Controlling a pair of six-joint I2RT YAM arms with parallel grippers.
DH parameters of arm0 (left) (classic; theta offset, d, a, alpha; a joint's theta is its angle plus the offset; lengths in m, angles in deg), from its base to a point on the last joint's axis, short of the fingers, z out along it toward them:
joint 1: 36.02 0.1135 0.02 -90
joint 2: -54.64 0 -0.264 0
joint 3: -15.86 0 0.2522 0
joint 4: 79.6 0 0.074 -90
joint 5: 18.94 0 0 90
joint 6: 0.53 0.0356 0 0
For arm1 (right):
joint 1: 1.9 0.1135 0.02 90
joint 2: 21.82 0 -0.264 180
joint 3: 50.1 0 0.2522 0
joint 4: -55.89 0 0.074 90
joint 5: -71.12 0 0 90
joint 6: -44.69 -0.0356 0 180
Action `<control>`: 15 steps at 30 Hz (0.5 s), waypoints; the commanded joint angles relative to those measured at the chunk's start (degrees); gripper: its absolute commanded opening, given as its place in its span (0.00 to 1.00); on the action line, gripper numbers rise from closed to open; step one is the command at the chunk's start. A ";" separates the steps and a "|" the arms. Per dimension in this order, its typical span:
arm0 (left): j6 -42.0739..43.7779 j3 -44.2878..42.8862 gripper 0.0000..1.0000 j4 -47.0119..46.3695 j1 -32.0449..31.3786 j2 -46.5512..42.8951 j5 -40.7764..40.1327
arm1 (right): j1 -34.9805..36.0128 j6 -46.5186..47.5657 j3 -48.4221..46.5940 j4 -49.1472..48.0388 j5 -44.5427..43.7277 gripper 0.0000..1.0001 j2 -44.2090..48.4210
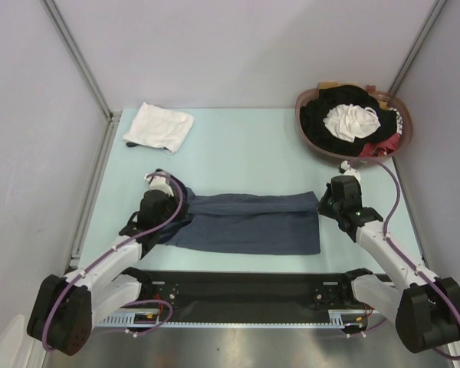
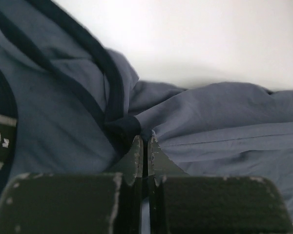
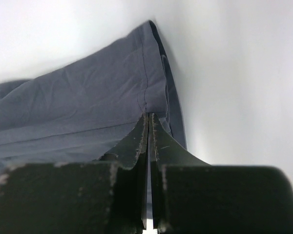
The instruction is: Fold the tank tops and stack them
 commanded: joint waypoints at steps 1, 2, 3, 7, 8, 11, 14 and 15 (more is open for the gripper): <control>-2.83 2.29 0.00 0.81 -0.38 -2.96 -0.62 | 0.22 -2.81 0.93 3.32 -1.02 0.00 2.97; -4.06 2.47 0.00 1.34 -0.47 -3.23 -0.97 | 0.22 -3.42 1.28 4.20 -0.93 0.00 4.11; -4.59 2.56 0.00 2.39 -0.47 -3.49 -1.41 | 0.30 -4.13 1.90 4.73 -1.28 0.00 4.55; -7.14 2.65 0.00 4.24 -0.47 -2.89 -2.64 | 0.39 -6.59 3.74 6.40 -1.02 0.00 7.02; -7.93 2.74 0.00 4.16 -0.47 -2.53 -2.47 | 0.57 -6.94 4.27 6.67 -0.59 0.00 7.45; -9.16 3.44 0.00 3.54 -0.56 -1.74 -1.85 | 1.18 -8.26 5.50 7.29 -0.23 0.00 9.12; -11.18 4.23 0.00 4.15 -1.35 -3.40 -3.33 | 2.32 -9.58 6.30 7.90 -0.49 0.00 10.27; -11.97 5.19 0.00 4.85 -1.61 -4.19 -4.21 | 2.85 -9.84 6.47 8.08 -0.75 0.01 10.53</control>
